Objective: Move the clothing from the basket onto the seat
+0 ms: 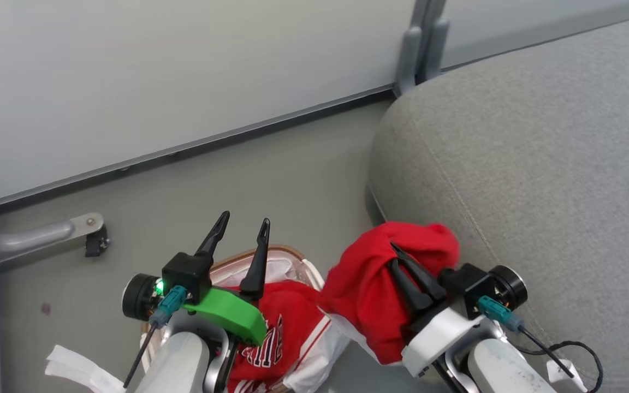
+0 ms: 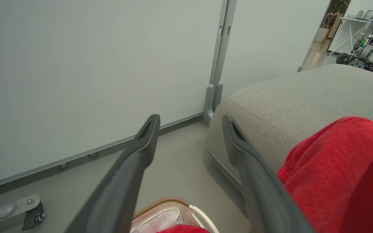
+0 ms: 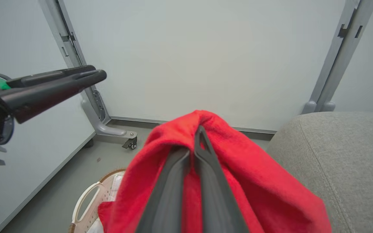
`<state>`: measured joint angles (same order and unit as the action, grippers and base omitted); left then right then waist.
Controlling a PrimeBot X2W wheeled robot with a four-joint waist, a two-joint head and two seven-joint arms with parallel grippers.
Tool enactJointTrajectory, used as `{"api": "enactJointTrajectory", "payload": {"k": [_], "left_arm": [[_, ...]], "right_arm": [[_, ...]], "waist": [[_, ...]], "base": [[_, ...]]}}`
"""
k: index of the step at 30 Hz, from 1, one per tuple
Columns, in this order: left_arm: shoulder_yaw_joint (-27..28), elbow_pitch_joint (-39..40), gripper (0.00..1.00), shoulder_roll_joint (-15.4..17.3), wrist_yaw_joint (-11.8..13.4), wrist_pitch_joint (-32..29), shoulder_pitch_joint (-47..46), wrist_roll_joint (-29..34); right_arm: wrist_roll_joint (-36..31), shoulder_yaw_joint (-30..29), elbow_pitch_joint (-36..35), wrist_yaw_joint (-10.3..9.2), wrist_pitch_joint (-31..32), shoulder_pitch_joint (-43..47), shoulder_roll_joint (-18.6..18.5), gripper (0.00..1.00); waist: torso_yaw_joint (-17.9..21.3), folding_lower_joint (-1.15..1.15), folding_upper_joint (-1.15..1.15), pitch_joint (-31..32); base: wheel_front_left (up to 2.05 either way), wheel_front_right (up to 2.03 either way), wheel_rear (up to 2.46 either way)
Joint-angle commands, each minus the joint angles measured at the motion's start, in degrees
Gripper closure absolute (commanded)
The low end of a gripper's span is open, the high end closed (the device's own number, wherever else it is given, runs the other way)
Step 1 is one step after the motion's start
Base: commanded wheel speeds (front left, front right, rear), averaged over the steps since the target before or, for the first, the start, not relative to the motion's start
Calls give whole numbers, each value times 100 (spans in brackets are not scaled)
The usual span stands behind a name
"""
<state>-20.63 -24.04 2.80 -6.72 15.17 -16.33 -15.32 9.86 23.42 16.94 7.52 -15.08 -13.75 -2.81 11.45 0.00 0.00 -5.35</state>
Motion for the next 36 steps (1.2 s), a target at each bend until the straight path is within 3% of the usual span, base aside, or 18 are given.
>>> {"api": "enactJointTrajectory", "payload": {"k": [1, 9, 13, 18, 24, 31, 36], "left_arm": [[35, 15, 0, 26, -30, -2, 53, 69], [213, 54, 0, 29, -74, -2, 107, 208], [38, 11, 0, 30, -79, -2, -112, 221], [-436, -69, 0, 37, -83, -2, -357, 75], [-691, 44, 0, 165, -84, -3, -479, -12], [-652, 189, 0, 479, -85, -3, -541, 39], [-857, 285, 0, 693, -85, -3, -762, 58]], "right_arm": [[2, -66, -92, -7, -14, 63, -14, 100], [137, -466, -483, -6, -14, 176, -15, 100], [112, -804, -716, -6, -14, 254, -15, 100], [93, -1387, -1225, -6, -14, 195, -17, 100], [-284, -1878, -1437, -6, -14, -526, -16, 100], [-902, -1934, -878, -7, -15, -2087, -181, 100], [-1171, -2209, -233, -7, -14, -3185, -542, 100]], "waist": [[756, 0, 0, -245], [1747, 0, 0, -415], [1880, 0, 0, -547], [1947, 0, 0, -768], [1927, 0, 0, -1137], [1863, 0, 0, -1714], [1454, 0, 0, -2247]], "base": [[0, 0, 0], [0, 0, 0], [0, 0, 0], [0, 0, 0], [0, 0, 0], [0, 0, 0], [0, 0, 0]]}}
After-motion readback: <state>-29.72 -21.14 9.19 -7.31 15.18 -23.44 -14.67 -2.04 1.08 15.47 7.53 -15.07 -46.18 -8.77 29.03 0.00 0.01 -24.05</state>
